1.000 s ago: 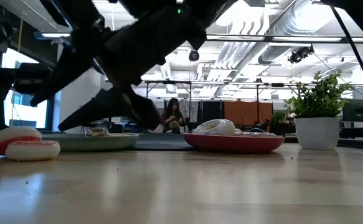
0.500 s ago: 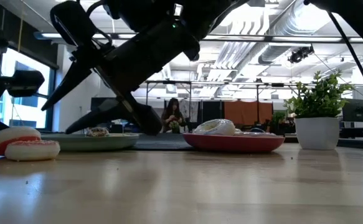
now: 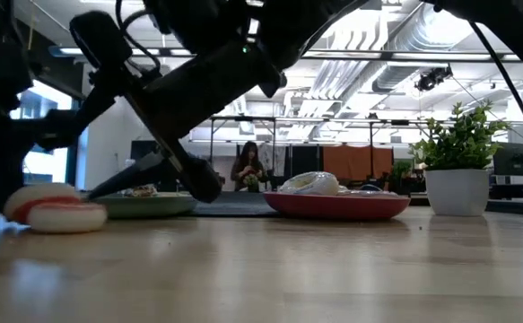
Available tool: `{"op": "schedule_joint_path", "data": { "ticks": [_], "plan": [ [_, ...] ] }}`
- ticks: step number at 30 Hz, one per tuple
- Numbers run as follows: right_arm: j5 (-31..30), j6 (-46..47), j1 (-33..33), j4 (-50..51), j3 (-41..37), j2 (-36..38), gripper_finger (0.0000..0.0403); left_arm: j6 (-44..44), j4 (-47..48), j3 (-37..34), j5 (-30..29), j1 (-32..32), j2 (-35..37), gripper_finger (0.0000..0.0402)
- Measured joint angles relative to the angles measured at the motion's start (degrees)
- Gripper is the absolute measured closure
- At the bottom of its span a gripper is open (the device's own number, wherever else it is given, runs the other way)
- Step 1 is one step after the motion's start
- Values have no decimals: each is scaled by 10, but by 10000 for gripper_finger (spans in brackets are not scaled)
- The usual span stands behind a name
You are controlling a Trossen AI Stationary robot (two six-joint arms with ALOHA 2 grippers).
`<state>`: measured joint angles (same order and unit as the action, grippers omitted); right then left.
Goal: Pick & Place donuts
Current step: Put the small red doughnut on the blue plate
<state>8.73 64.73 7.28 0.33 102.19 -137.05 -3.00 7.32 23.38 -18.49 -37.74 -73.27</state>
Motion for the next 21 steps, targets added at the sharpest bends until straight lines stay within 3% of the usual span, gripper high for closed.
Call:
{"op": "schedule_joint_path", "data": {
  "ticks": [13,21],
  "plan": [
    [77,8,-7,34,1,-16,168,40,-37,0,1,28,-4,402],
    [69,15,-9,30,0,-16,243,41,-42,0,-6,29,-4,402]
  ]
}}
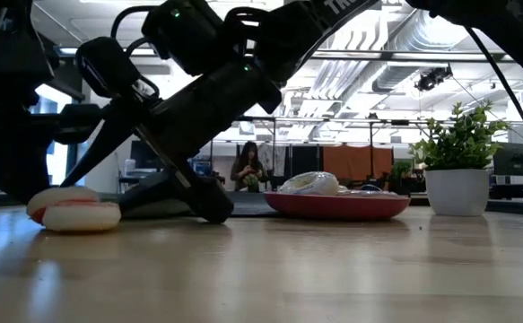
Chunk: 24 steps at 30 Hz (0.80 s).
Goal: Pick & Place donuts
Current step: Put the small red doughnut on the blue plate
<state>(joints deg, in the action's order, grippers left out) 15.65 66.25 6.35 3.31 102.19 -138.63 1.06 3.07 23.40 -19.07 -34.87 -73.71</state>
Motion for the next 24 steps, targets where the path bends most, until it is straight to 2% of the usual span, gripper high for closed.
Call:
{"op": "schedule_joint_path", "data": {
  "ticks": [9,12,14,17,21,24],
  "plan": [
    [-28,-22,0,-10,3,3,333,0,15,7,-7,0,8,402],
    [-38,-59,0,-1,4,24,368,0,60,34,1,-2,39,402],
    [-58,-87,1,22,5,47,388,1,118,58,-16,-13,68,402],
    [-93,-150,1,72,6,89,394,-6,222,101,-63,-43,121,402],
    [-221,-260,3,160,7,146,377,-44,336,143,-132,-85,182,402],
    [-209,-287,-5,190,8,151,376,-59,371,156,-175,-107,213,402]
  ]
}}
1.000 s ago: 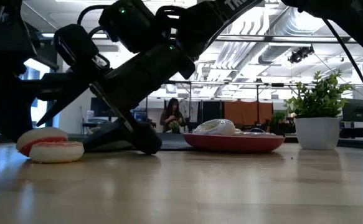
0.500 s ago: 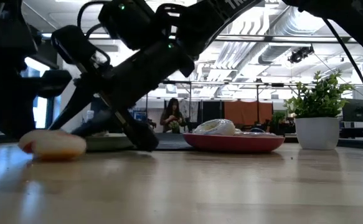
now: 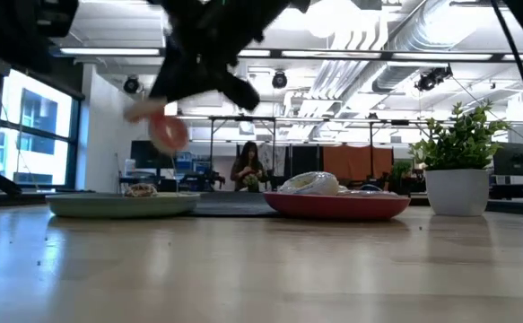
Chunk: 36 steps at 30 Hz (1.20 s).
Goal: Pick & Place donuts
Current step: Put the small red doughnut on the blue plate
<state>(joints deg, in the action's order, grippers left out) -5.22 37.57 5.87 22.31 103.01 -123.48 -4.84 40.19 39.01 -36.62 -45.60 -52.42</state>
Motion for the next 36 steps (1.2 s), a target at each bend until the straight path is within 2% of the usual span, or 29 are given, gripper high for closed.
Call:
{"op": "schedule_joint_path", "data": {
  "ticks": [3,5,10,13,17,19,22,27,32,36],
  "plan": [
    [15,-34,3,3,-3,-19,385,0,3,2,-24,-3,17,402],
    [-11,-64,17,11,-3,-22,388,0,3,2,-29,-1,20,402],
    [-184,-222,69,50,-3,-23,384,0,9,2,-29,-2,19,402],
    [-245,-343,80,6,-2,-23,383,0,13,2,-34,-2,19,402],
    [-259,-433,78,-53,-2,-28,385,-6,19,2,-40,-2,20,402],
    [-247,-461,78,-52,-2,-28,383,-17,20,2,-40,-2,20,402],
    [-265,-514,82,-49,-2,-36,379,-19,18,2,-36,-2,20,402],
    [-259,-634,77,-69,-2,-80,379,-19,14,2,-48,-2,20,402],
    [-373,-719,75,-109,-3,-117,371,-20,0,2,-36,-2,20,402],
    [-339,-774,76,-121,-1,-123,361,-19,2,2,-32,-2,20,402]
  ]
}}
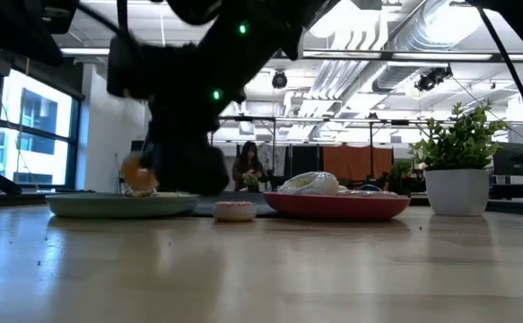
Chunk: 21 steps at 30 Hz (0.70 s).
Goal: Pick & Place donuts
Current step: Put the small red doughnut on the blue plate, then remove the small red doughnut on the blue plate
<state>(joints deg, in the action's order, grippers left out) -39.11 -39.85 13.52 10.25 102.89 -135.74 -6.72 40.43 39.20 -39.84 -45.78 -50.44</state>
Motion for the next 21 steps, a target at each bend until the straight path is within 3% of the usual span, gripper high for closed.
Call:
{"op": "schedule_joint_path", "data": {
  "ticks": [4,11,21],
  "plan": [
    [34,-22,-2,10,-2,-12,346,1,1,0,-2,0,0,402],
    [-7,-37,-18,-26,-1,-12,308,6,6,0,-3,0,0,402],
    [2,-37,-27,-30,0,-16,304,4,15,0,-4,0,0,402]
  ]
}}
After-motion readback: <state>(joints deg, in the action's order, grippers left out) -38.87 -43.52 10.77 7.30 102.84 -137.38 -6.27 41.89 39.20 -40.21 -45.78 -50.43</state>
